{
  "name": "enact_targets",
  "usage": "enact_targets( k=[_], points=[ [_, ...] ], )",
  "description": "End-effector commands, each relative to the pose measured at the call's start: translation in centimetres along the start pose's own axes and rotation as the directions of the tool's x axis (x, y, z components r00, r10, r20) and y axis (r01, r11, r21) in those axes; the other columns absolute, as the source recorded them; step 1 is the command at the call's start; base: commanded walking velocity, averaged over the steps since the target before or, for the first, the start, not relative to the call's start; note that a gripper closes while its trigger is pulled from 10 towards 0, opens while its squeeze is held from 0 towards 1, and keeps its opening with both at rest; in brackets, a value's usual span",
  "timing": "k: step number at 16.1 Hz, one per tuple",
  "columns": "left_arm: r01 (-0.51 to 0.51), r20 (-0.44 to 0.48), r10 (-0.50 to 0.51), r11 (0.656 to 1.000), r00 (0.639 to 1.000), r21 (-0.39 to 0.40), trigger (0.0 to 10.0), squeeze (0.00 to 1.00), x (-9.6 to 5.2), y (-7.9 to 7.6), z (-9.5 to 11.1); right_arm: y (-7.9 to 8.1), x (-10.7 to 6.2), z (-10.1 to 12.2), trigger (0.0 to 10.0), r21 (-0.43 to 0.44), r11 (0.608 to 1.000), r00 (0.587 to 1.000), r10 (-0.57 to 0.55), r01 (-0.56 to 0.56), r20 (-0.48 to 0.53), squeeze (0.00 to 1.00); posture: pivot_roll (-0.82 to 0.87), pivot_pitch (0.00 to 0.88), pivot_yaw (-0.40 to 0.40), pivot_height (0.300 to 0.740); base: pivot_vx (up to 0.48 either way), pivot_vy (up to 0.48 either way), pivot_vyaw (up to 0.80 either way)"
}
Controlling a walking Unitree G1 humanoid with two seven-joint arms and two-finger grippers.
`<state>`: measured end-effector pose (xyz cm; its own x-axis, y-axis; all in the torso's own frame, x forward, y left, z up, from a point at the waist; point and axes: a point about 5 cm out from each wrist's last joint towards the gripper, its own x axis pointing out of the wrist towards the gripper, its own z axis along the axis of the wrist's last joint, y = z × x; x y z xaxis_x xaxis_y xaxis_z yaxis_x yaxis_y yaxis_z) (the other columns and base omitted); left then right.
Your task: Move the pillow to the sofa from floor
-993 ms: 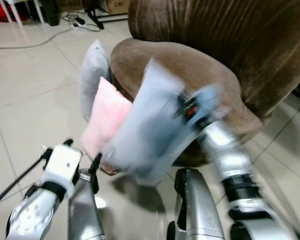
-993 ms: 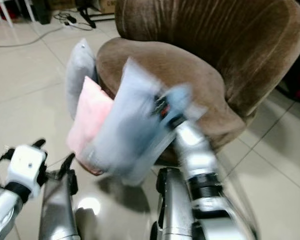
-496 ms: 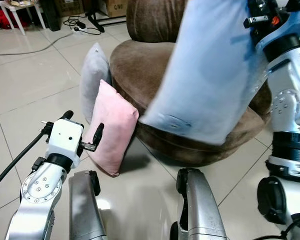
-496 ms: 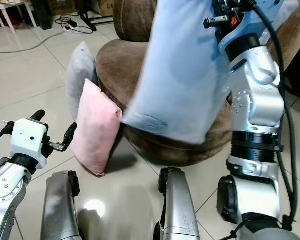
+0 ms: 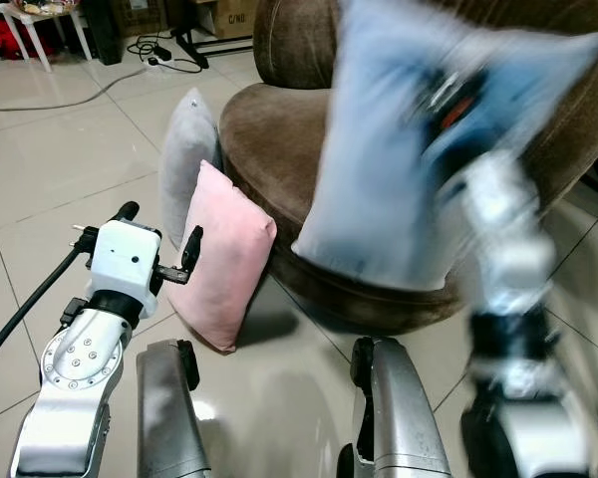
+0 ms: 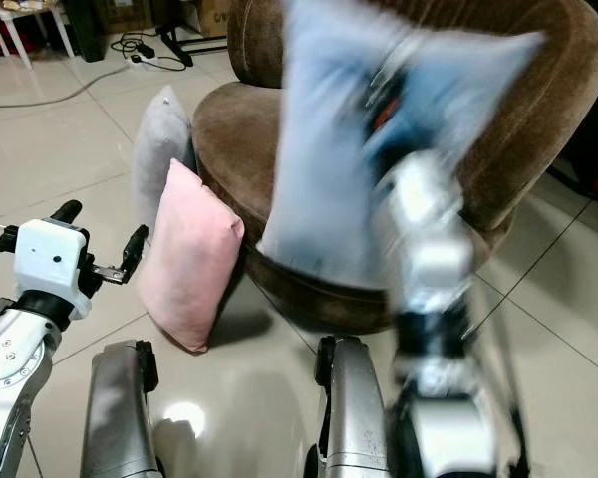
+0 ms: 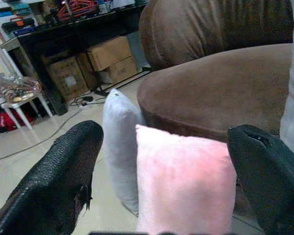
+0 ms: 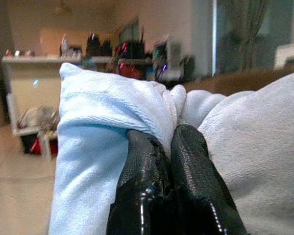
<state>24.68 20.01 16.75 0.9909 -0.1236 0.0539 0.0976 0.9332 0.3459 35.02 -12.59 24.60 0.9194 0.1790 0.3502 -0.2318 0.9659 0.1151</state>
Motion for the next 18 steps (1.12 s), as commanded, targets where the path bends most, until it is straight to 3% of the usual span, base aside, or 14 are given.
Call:
enact_targets(
  k=[1,12,18],
  points=[
    [-0.008,0.005,0.008,1.000,1.000,0.016,10.0,0.00,0.0,0.1,0.0,-0.7,-0.3,-0.3,10.0,0.003,0.999,0.999,-0.040,0.040,-0.021,0.00,0.02,0.000,-0.083,0.430,0.000,0.000,0.00],
    [-0.003,-0.003,0.003,0.999,1.000,0.033,10.0,0.00,0.1,-0.4,-0.3,-0.6,-0.9,-1.8,10.0,0.073,0.993,0.992,-0.092,0.098,-0.084,0.00,0.02,0.000,-0.092,0.540,0.000,0.000,0.00],
    [0.005,-0.010,-0.004,0.999,1.000,0.039,10.0,0.00,-0.2,-1.3,-0.5,-1.7,-2.3,-2.8,10.0,0.128,0.979,0.979,-0.139,0.158,-0.146,0.00,0.01,0.000,-0.079,0.600,0.000,0.000,0.00]
  ],
)
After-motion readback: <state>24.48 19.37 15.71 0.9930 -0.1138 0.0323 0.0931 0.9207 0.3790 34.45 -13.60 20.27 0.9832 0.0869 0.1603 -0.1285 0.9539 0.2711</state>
